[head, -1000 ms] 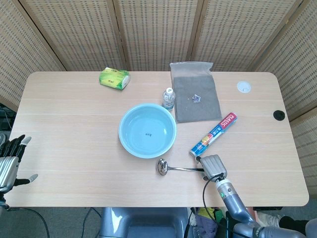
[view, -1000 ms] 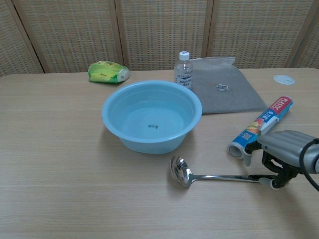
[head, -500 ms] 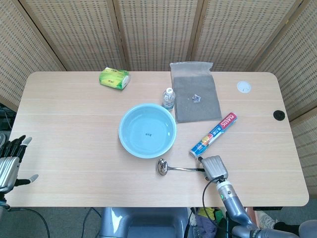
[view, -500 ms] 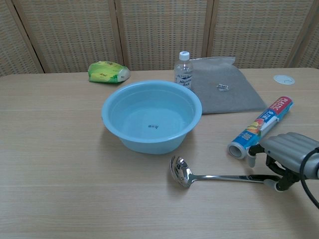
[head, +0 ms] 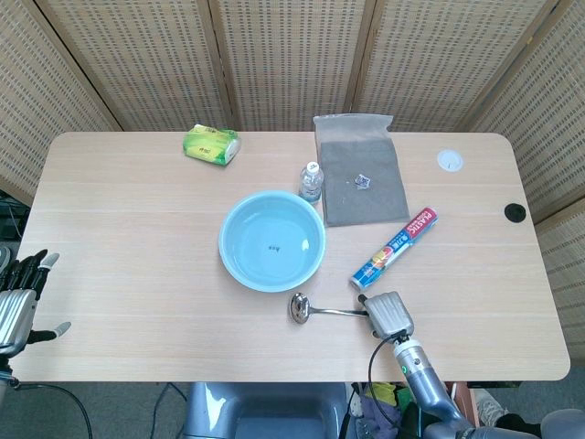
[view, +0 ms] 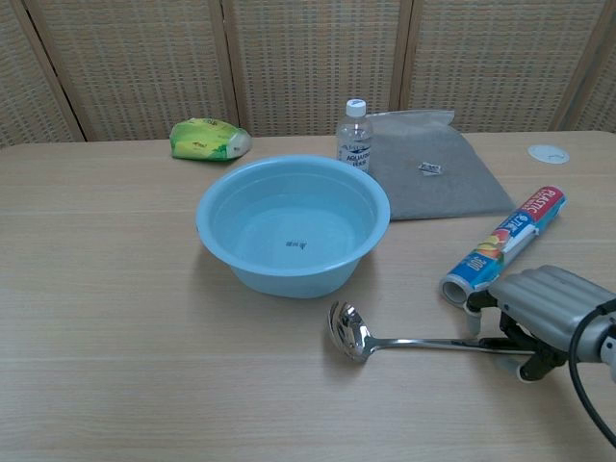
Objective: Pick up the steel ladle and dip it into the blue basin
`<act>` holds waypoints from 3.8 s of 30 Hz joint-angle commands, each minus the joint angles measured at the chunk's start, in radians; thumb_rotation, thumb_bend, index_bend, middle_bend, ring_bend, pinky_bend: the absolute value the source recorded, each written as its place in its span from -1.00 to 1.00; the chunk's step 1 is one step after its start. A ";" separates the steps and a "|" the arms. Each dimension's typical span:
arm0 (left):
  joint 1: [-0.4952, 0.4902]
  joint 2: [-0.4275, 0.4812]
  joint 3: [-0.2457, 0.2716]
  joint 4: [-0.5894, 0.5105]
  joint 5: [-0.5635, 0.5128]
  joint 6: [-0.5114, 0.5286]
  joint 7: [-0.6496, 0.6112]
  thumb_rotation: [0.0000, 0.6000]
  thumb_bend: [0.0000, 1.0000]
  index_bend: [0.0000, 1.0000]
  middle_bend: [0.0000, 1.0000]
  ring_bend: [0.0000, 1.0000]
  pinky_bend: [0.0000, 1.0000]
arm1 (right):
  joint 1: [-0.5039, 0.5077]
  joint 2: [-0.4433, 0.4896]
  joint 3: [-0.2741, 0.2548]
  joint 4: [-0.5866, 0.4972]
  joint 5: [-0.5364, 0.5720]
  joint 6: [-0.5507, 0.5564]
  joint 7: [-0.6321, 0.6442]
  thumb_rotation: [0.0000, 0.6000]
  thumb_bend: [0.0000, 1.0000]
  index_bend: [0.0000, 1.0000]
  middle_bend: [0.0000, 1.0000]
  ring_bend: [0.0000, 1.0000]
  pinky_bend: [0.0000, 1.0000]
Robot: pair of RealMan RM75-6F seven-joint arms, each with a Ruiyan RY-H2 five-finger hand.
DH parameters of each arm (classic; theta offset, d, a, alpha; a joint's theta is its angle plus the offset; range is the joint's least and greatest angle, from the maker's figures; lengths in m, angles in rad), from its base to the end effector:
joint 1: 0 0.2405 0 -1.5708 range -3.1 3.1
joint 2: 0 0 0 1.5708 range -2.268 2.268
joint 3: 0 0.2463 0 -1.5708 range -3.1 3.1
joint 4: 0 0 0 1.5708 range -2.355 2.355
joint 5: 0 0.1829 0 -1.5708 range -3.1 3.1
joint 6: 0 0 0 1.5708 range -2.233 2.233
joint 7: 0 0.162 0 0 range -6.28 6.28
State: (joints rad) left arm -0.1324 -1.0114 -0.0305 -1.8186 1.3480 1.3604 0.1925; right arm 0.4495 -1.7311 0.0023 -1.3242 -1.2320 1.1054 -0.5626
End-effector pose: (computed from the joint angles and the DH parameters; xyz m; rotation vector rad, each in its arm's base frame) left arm -0.2820 0.2001 0.1797 -1.4253 -0.9803 -0.7118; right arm -0.2225 -0.2595 -0.0490 1.8786 -0.8476 0.6266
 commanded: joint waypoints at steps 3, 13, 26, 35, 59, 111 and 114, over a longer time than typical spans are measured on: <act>0.000 0.000 0.000 0.001 0.000 0.000 0.000 1.00 -1.00 -1.00 -1.00 -1.00 -1.00 | -0.001 -0.011 0.006 0.007 0.003 -0.001 -0.004 1.00 -0.30 -0.20 0.77 0.84 1.00; 0.000 0.000 0.000 0.001 -0.001 0.000 -0.002 1.00 -1.00 -1.00 -1.00 -1.00 -1.00 | -0.002 -0.040 0.013 0.037 -0.003 0.001 -0.027 1.00 -0.30 -0.20 0.77 0.84 1.00; 0.000 0.002 0.000 -0.001 -0.001 0.001 -0.003 1.00 -1.00 -1.00 -1.00 -1.00 -1.00 | 0.000 -0.037 0.014 0.038 0.018 -0.031 -0.061 1.00 -0.30 -0.09 0.77 0.84 1.00; 0.000 0.005 -0.001 -0.003 -0.001 0.002 -0.010 1.00 -1.00 -1.00 -1.00 -1.00 -1.00 | 0.001 -0.032 0.014 0.030 0.020 -0.033 -0.082 1.00 -0.27 0.38 0.80 0.84 1.00; 0.001 0.011 0.003 -0.005 0.010 0.001 -0.023 1.00 -1.00 -1.00 -1.00 -1.00 -1.00 | -0.013 0.258 0.010 -0.211 -0.137 0.038 0.101 1.00 0.15 0.55 0.82 0.85 1.00; -0.033 0.025 -0.019 0.023 -0.056 -0.075 -0.082 1.00 -1.00 -1.00 -1.00 -1.00 -1.00 | 0.607 0.223 0.345 -0.349 0.757 0.150 -0.744 1.00 0.40 0.60 0.86 0.89 1.00; -0.038 0.024 -0.023 0.029 -0.069 -0.085 -0.087 1.00 -1.00 -1.00 -1.00 -1.00 -1.00 | 0.642 0.158 0.339 -0.276 0.792 0.152 -0.760 1.00 0.40 0.60 0.86 0.89 1.00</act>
State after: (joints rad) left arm -0.1684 -0.9869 -0.0520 -1.7911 1.2817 1.2778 0.1076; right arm 1.0593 -1.5243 0.3440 -1.6510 -0.4696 1.2461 -1.2963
